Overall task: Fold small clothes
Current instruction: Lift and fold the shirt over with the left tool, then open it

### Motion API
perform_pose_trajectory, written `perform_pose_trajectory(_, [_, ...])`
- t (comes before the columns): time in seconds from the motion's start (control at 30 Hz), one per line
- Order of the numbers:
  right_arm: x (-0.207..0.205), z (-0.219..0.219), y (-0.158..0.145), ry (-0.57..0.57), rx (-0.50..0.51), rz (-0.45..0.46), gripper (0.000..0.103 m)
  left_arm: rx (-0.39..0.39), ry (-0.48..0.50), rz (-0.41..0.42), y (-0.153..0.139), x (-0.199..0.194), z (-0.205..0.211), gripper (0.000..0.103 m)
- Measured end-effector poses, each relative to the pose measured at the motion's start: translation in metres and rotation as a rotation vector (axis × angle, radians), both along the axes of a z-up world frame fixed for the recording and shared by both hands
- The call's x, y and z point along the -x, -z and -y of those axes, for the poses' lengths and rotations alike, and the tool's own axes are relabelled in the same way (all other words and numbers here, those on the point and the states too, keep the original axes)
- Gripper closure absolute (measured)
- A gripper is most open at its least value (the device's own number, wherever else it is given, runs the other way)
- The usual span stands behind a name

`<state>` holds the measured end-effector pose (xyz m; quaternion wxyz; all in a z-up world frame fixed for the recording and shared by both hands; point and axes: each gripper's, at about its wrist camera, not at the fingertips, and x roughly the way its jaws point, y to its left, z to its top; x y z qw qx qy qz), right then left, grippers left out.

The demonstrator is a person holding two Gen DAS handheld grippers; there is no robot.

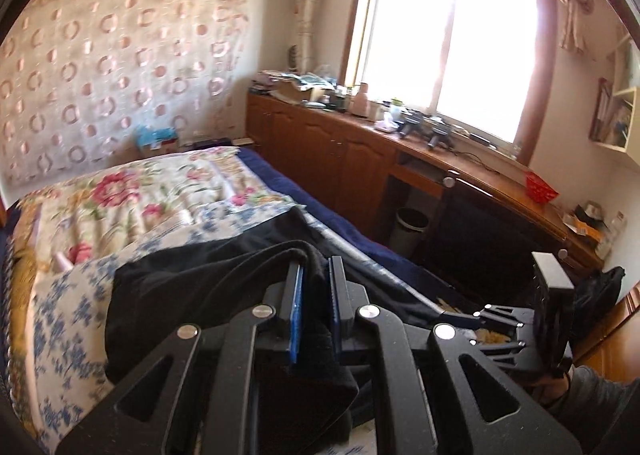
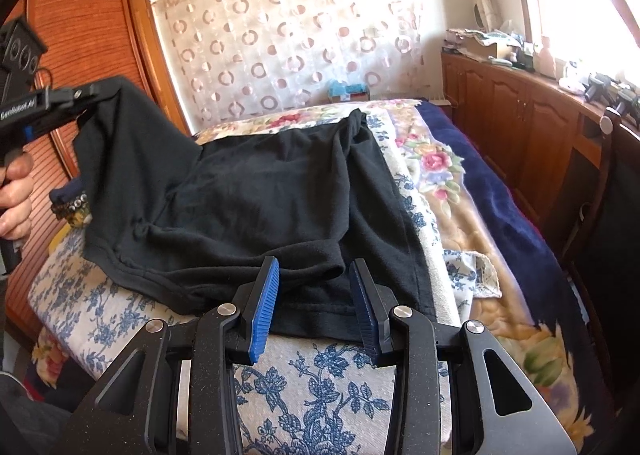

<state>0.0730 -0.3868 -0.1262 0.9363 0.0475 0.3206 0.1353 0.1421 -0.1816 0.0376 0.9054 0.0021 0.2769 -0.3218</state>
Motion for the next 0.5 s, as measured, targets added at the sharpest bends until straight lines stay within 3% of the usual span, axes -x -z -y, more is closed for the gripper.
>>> perform_pose_trajectory(0.23, [0.005,0.011,-0.004,0.02,-0.018,0.007,0.067,-0.004,0.098,0.019,-0.027,0.003,0.048,0.095])
perform_pose_trajectory(0.37, [0.009,0.014,-0.006,0.026,-0.016,0.012,0.066,-0.023,0.103,-0.029,-0.023,0.001,0.059,0.095])
perform_pose_trajectory(0.47, [0.01,0.015,-0.007,0.03,-0.014,0.014,0.067,-0.039,0.154,-0.093,-0.011,-0.004,0.064,0.09])
perform_pose_trajectory(0.5, [0.01,0.015,-0.007,0.03,-0.015,0.014,0.066,-0.048,0.157,-0.084,-0.011,-0.002,0.064,0.082])
